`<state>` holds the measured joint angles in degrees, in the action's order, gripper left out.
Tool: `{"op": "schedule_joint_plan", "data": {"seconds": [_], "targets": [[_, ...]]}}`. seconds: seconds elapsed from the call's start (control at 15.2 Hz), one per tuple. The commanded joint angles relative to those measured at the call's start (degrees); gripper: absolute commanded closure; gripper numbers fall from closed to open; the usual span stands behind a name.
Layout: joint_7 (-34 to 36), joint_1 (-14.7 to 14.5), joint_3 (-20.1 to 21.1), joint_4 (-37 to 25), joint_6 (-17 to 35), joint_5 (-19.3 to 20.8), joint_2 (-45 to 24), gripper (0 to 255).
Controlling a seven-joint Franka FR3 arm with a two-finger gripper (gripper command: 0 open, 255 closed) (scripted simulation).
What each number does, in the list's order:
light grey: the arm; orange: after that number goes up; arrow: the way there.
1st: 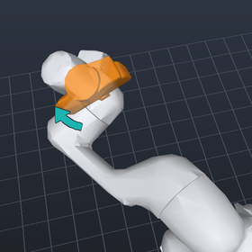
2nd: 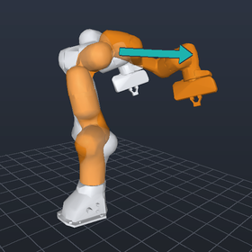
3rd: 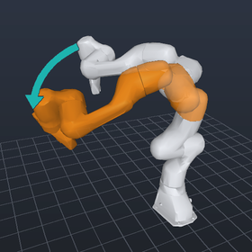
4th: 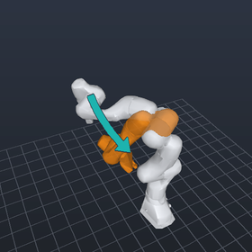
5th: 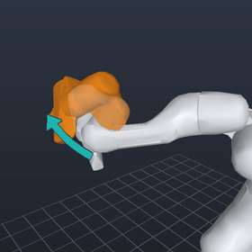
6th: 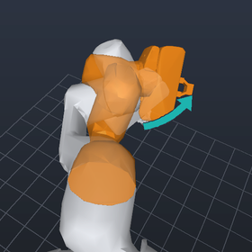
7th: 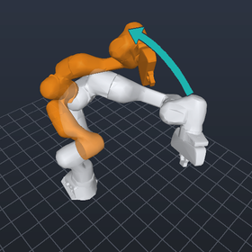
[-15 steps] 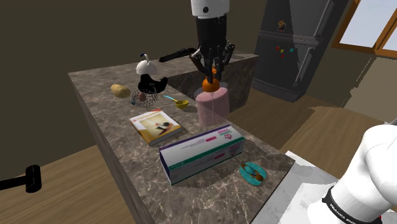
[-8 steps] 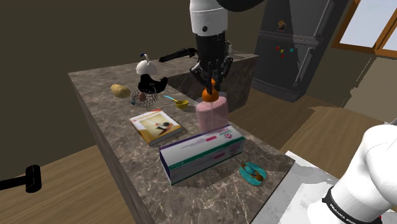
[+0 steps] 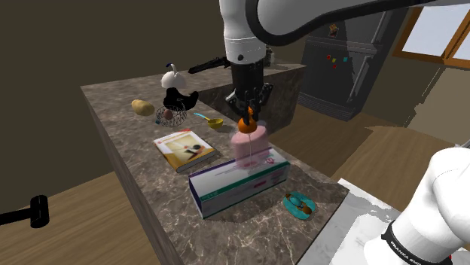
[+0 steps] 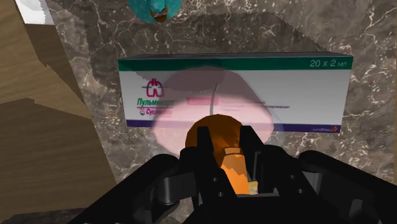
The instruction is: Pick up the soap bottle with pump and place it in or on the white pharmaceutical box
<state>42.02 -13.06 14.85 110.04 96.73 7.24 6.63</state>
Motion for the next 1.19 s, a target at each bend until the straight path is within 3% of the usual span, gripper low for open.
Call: {"op": "schedule_joint_plan", "data": {"seconds": [0.0,0.33,0.86,0.92,1.12], "targets": [[0.3,0.0,0.0,1.6,1.6,0.0,0.1,255],[0.8,0.0,0.1,5.0,5.3,0.2,-0.4,255],[0.9,-0.1,0.1,5.1,5.5,0.2,-0.4,255],[0.9,-0.1,0.1,5.2,5.5,0.2,-0.4,0],[0.9,-0.1,0.1,5.1,5.4,0.2,-0.4,0]]}}
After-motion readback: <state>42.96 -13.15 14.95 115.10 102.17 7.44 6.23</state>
